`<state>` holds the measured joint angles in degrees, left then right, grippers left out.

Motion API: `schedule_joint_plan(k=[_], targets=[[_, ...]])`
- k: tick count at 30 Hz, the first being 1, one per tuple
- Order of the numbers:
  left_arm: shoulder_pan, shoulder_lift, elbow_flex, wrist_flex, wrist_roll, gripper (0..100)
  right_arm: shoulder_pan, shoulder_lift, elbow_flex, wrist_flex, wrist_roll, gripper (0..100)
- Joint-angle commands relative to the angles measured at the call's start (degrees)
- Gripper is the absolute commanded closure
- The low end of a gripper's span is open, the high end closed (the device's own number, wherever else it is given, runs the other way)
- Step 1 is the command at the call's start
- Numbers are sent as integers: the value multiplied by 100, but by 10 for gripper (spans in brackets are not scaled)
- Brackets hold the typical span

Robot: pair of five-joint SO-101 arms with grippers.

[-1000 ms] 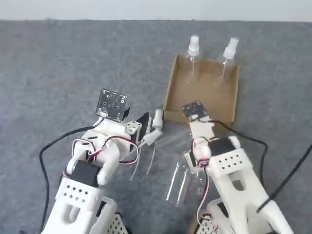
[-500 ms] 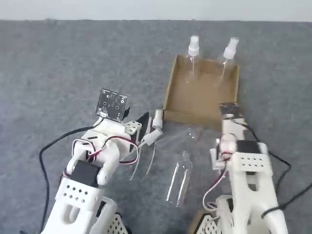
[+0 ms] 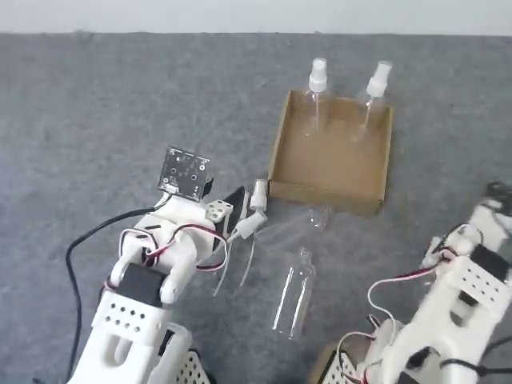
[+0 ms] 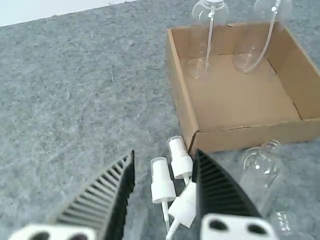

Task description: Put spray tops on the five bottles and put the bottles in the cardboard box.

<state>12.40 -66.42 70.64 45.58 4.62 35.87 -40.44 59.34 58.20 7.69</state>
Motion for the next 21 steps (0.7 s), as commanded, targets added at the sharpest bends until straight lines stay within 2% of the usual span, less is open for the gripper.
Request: schedule_joint_plan(k=[1, 16, 19, 21], targets=[[-26, -114, -57, -26, -35, 830, 92, 75, -607, -418, -941, 908], [-26, -114, -57, -9, -35, 830, 84, 3811, -3288, -576, -3552, 899], [-26, -114, -57, -9, -35, 830, 22, 4057, -3429, -567, -3824, 820], [-26, -114, -57, -9, -35, 830, -101, 4075, -3437, -558, -3675, 732]])
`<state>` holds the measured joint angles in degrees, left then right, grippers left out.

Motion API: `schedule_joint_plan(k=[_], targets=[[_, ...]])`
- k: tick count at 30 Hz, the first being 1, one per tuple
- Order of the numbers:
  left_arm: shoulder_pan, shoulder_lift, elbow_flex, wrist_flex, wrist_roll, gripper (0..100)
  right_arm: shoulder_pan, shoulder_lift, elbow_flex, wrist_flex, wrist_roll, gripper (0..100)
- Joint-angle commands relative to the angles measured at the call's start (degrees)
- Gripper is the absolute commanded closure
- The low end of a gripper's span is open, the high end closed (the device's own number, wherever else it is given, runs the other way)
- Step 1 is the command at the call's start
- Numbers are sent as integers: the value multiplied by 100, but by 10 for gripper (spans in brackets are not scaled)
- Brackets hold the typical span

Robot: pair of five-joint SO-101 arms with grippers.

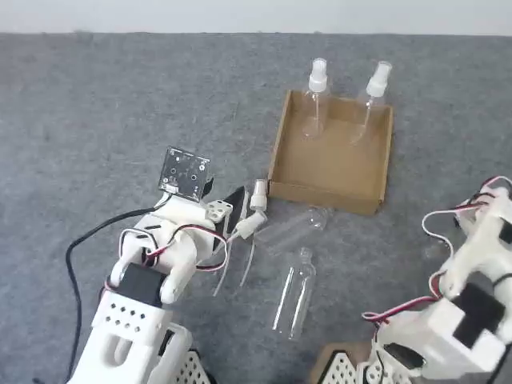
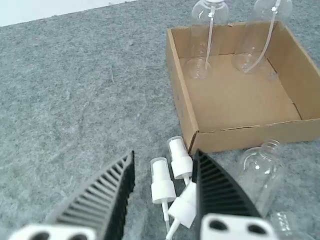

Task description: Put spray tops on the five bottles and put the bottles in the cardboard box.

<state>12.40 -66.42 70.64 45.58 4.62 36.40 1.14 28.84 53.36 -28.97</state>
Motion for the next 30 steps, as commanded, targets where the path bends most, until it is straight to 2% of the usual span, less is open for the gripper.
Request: schedule_joint_plan(k=[1, 5, 9, 11, 13, 19, 21, 26, 30], targets=[[-26, -114, -57, -9, -35, 830, -233, -84, -396, -13, 123, 691], [-26, -114, -57, -9, -35, 830, -558, -92, -642, 470, 686, 593], [-26, -114, -57, -9, -35, 830, -699, -92, -1222, 1165, 1266, 617], [-26, -114, -57, -18, -35, 830, -690, -92, -1626, 1499, 1943, 656], [-26, -114, -57, -18, -35, 830, -611, -92, -2004, 1780, 3033, 693], [-26, -114, -57, -26, -35, 830, -558, -84, -2593, 2554, 7429, 723], [-26, -114, -57, -26, -35, 830, -541, -48, -2532, 2765, 8677, 723], [-26, -114, -48, -26, -35, 831, -400, -40, -2040, 2905, 11095, 720], [-26, -114, -48, -26, -35, 832, -180, -22, -1679, 2897, 12360, 720]])
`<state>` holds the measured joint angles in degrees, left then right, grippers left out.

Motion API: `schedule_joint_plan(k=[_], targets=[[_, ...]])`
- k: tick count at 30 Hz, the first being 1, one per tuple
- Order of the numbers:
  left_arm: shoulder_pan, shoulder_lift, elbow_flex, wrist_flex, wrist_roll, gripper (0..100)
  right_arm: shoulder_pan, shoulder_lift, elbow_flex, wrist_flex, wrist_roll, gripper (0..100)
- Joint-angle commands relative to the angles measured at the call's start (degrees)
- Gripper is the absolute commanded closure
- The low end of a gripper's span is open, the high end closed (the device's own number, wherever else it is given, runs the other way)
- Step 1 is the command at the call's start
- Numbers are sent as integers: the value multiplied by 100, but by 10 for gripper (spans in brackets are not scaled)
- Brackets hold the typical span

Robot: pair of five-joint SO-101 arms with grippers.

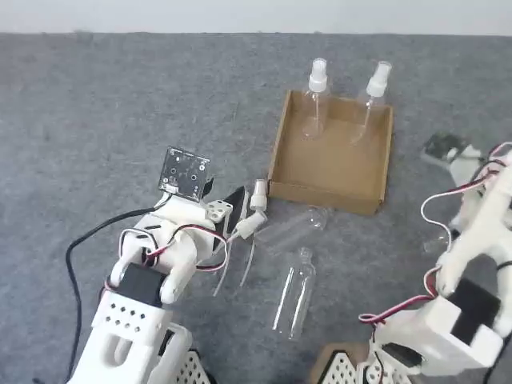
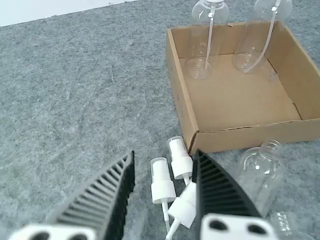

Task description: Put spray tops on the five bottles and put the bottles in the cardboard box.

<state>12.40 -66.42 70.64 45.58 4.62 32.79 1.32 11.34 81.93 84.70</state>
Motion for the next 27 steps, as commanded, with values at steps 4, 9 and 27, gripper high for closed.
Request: schedule_joint_plan(k=[4, 9, 27], targets=[[-26, -114, -48, -26, -35, 833, 382, -40, 378, -75, 1758, 720], [-26, -114, -48, -26, -35, 833, 558, -40, 976, -910, 2154, 720], [-123, -105, -92, -9, -35, 833, 453, -92, 1899, -2624, -2347, 909]])
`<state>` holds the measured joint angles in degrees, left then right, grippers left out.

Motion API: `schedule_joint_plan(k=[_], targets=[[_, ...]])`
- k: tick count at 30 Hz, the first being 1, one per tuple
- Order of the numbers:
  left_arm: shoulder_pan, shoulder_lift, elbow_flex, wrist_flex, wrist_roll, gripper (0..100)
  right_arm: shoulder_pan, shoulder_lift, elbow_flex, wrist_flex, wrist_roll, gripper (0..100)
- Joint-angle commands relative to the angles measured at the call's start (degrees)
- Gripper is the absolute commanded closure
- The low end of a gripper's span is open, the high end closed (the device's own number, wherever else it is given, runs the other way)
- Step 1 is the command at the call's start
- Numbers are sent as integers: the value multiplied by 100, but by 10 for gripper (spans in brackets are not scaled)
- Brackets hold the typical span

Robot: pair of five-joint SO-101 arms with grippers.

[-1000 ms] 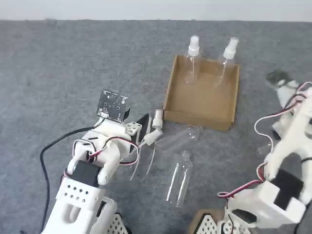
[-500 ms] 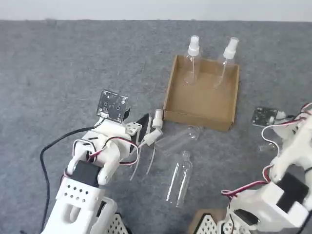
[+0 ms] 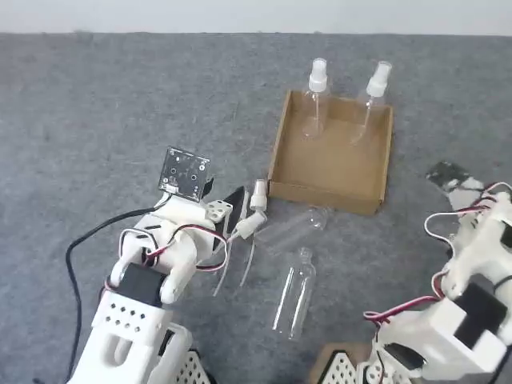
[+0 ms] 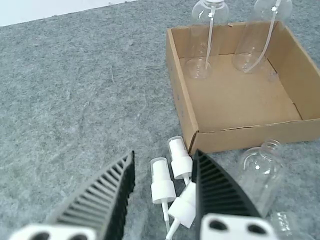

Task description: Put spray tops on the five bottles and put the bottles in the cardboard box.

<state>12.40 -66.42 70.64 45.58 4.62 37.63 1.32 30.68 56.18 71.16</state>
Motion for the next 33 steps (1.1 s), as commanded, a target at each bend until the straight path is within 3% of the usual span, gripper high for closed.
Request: schedule_joint_plan(k=[1, 4, 12, 17, 24, 33], targets=[[-273, -62, -145, 0, -35, 833, -75, -92, -35, -31, -1398, 911], [-853, 185, -760, 589, -35, 833, -154, -92, -35, 22, -2681, 916], [-1354, 2136, -2237, 1407, -809, 831, 4, -48, -325, 57, -4413, 913], [-1512, 3253, -2923, 1723, -1222, 830, 22, -48, -343, 57, -4721, 910], [-993, 4343, -3398, 1451, -1204, 830, -22, -101, -343, 48, -4923, 910], [-563, 5248, -3547, 1099, -246, 830, -4, -75, -334, 4, -4914, 909]])
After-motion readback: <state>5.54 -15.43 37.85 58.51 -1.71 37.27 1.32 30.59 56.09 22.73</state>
